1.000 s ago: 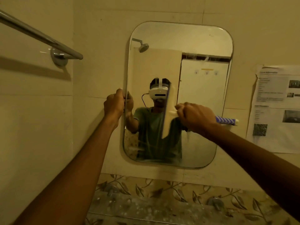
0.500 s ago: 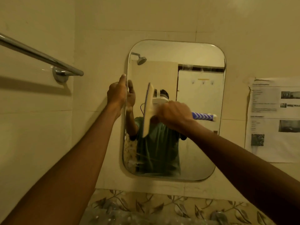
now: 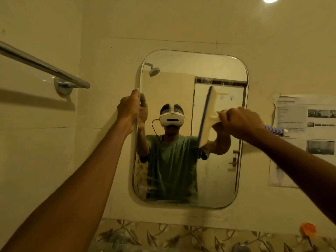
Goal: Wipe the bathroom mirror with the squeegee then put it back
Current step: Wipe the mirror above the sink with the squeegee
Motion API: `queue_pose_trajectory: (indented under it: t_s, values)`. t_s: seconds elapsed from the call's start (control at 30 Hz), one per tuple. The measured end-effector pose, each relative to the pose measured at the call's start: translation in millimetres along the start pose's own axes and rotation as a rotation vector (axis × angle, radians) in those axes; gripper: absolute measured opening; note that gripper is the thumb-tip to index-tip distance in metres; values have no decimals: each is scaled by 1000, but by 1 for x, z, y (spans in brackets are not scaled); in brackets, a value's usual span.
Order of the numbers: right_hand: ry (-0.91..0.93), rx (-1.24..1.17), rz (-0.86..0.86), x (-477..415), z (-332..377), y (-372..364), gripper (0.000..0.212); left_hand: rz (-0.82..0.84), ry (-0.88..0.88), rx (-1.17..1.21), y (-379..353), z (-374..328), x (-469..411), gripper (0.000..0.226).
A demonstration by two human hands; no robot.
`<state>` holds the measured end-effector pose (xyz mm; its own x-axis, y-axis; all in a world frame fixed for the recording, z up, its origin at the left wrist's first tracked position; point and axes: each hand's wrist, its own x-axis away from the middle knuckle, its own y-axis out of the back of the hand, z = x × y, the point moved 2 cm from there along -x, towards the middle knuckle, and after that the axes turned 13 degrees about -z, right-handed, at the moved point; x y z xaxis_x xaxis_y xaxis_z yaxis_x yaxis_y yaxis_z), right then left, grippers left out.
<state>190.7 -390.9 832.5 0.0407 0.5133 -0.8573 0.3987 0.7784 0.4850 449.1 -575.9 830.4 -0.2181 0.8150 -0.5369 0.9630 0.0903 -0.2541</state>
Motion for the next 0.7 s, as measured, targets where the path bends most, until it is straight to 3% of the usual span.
queue_pose_trajectory:
  t_s: [0.17, 0.3, 0.47, 0.57, 0.7]
  values:
    - [0, 5, -24, -8, 13, 13, 39, 41, -55, 34, -1, -13, -10, 43]
    - [101, -113, -82, -43, 76, 4, 46, 76, -19, 92, -6, -40, -25, 61]
    - [175, -130, -209, -87, 148, 11, 48, 101, 13, 104, -10, -40, -38, 59]
    - [172, -109, -210, -95, 143, 12, 44, 72, 51, 116, -10, -37, -41, 63]
    - [171, -59, -125, -81, 82, 3, 39, 60, 32, 84, -13, -36, -43, 61]
